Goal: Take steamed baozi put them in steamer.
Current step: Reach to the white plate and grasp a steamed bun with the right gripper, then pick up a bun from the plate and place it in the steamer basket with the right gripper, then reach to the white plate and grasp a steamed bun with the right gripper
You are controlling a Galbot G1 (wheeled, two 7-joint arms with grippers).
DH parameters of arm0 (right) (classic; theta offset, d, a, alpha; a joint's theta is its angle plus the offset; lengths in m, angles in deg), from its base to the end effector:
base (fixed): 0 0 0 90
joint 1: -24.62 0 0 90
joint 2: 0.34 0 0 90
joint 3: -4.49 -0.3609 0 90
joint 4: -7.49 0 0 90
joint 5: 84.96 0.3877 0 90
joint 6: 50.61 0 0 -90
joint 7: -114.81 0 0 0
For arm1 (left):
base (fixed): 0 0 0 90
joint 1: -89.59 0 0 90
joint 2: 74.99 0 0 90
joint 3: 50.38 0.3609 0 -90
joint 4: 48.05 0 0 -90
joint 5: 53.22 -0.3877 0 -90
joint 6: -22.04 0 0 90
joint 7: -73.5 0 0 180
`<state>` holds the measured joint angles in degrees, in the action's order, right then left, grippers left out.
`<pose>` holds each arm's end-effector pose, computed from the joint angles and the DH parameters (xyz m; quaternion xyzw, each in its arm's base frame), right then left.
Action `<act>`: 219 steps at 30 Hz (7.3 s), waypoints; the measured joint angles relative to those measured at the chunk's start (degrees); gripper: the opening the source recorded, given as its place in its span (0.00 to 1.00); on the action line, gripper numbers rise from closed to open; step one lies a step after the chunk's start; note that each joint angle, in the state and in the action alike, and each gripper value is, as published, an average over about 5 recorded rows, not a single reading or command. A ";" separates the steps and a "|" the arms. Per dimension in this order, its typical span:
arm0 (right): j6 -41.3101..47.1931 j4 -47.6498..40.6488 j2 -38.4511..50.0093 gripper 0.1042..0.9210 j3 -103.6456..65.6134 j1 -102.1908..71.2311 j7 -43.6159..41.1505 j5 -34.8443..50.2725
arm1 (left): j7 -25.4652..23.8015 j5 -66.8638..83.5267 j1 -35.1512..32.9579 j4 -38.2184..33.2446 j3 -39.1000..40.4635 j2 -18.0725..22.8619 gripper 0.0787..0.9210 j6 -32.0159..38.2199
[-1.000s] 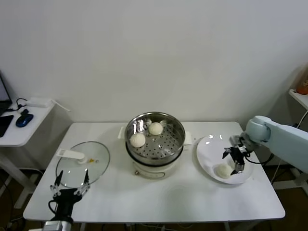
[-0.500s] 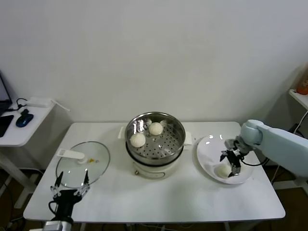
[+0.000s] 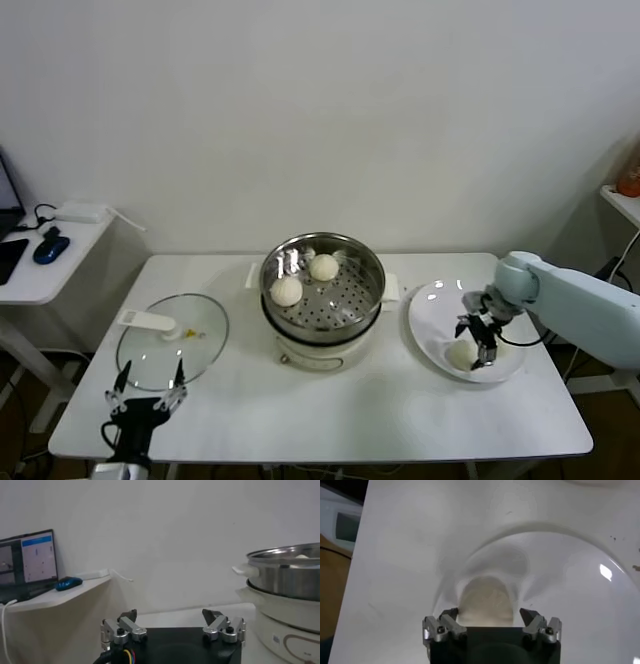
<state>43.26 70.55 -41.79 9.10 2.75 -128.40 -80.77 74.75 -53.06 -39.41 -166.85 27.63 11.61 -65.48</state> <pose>0.5589 -0.1741 -0.2543 0.5592 -0.4855 0.5147 0.4321 0.1515 0.0808 -0.3410 0.0794 -0.9914 -0.0835 0.0628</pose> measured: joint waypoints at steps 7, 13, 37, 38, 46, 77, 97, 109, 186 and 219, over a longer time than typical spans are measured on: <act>0.07 -0.12 -0.13 0.77 -0.05 -0.24 -0.02 -0.09 | 0.05 0.05 -0.05 -0.04 -0.03 0.00 0.88 0.00; 0.34 -0.03 0.08 0.75 -0.21 -0.38 -0.02 -0.07 | 0.07 0.09 -0.14 0.01 -0.04 -0.01 0.88 0.04; -0.91 4.13 2.42 0.69 0.89 3.90 -0.67 1.05 | 0.33 0.04 0.23 0.59 -0.07 0.00 0.88 0.20; -1.33 4.92 2.69 0.69 1.35 4.90 -0.83 1.10 | 0.35 -0.04 0.26 0.69 -0.06 0.00 0.88 0.24; -6.94 13.09 3.45 0.69 6.44 15.92 -1.39 0.79 | 0.33 -0.76 0.42 1.15 0.21 -0.01 0.88 0.00; -25.21 20.21 -21.64 0.69 5.09 26.15 -0.40 -14.92 | 0.01 -1.71 -0.55 1.03 -0.21 -0.04 0.88 -0.76; -30.72 18.26 -26.58 0.69 4.26 17.86 -0.52 -24.67 | 0.27 -1.95 -0.58 1.98 -0.14 -0.01 0.88 -0.93; -31.39 17.45 -27.28 0.69 3.96 15.93 -0.65 -25.69 | 0.37 -2.07 -0.08 2.55 -0.04 0.00 0.88 -1.05; -0.13 1.97 9.47 0.88 -13.59 -2.90 0.14 -10.07 | -1.83 -0.39 0.28 1.36 1.24 -0.29 0.88 0.97; 0.90 -9.55 0.78 0.85 -19.46 -10.16 0.17 -10.40 | -1.34 -1.28 1.22 2.76 0.91 -0.18 0.88 0.31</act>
<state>44.16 61.00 -41.01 -10.36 -7.41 -128.24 -91.17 73.41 -54.34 -38.19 -164.09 28.54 11.43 -65.17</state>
